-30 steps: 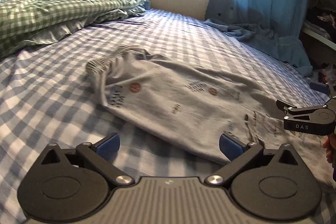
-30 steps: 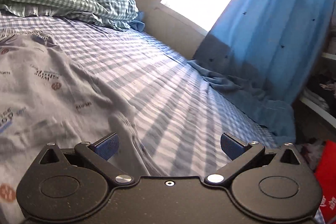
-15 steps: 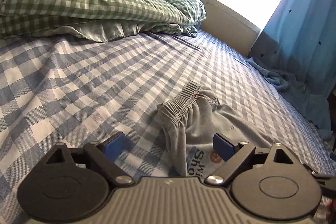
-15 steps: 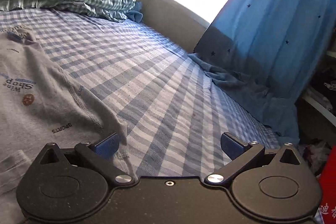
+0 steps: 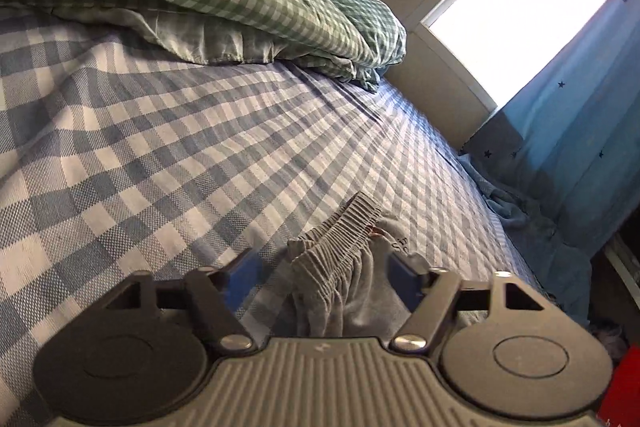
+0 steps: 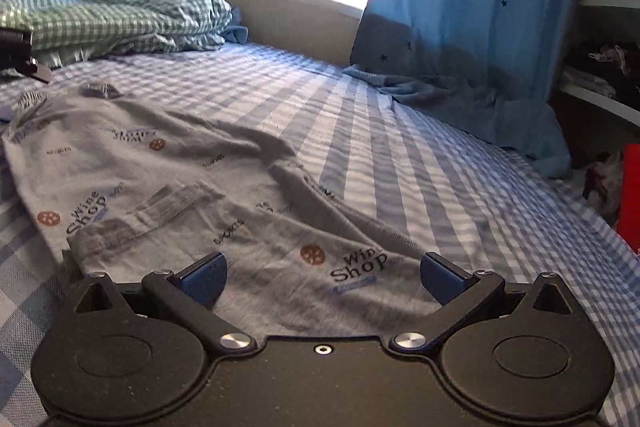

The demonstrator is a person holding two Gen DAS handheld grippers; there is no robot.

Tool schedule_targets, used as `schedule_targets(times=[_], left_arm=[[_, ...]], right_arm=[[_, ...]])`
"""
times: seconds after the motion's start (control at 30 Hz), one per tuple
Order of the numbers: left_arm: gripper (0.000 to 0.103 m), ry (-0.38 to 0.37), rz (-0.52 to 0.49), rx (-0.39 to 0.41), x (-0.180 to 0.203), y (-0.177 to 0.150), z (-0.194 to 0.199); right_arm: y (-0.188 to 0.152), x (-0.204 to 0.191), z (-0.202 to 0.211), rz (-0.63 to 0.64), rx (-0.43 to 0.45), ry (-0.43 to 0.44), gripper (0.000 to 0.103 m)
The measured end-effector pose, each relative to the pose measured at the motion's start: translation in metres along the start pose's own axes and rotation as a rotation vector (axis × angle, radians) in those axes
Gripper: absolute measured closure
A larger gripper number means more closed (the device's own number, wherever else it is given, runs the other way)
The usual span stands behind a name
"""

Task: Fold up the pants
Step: 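Grasp the waistband with the left gripper and lift it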

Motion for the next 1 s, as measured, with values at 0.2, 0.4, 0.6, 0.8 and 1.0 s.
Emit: schedule_targets(times=[0.2, 0.4, 0.6, 0.8, 1.0], left_arm=[[0.057, 0.008, 0.01, -0.013, 0.002, -0.003, -0.003], [0.053, 0.013, 0.012, -0.025, 0.001, -0.003, -0.008], [0.065, 0.072, 0.032, -0.045, 0.003, 0.003, -0.014], [0.088, 0.09, 0.0, -0.034, 0.015, 0.008, -0.012], [0.089, 0.066, -0.134, -0.001, 0.051, 0.016, 0.001]], right_arm=[[-0.002, -0.009, 0.001, 0.049, 0.011, -0.035, 0.001], [-0.003, -0.001, -0.004, -0.001, -0.019, 0.009, 0.001], [-0.003, 0.0, -0.005, -0.003, -0.021, 0.013, 0.001], [-0.003, -0.003, -0.004, 0.023, -0.006, -0.007, 0.001], [-0.003, -0.002, -0.004, 0.007, -0.013, 0.006, 0.001]])
Point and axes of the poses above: each gripper's, at about its wrist camera, not at the fingertips, and z roughly against the way its jaws point, x to its right, y to its top, the point moved 4 cm from there along -z, roughly the way its jaws point, and after that the axes turned 7 degrees about -y, right-handed, at the moved point
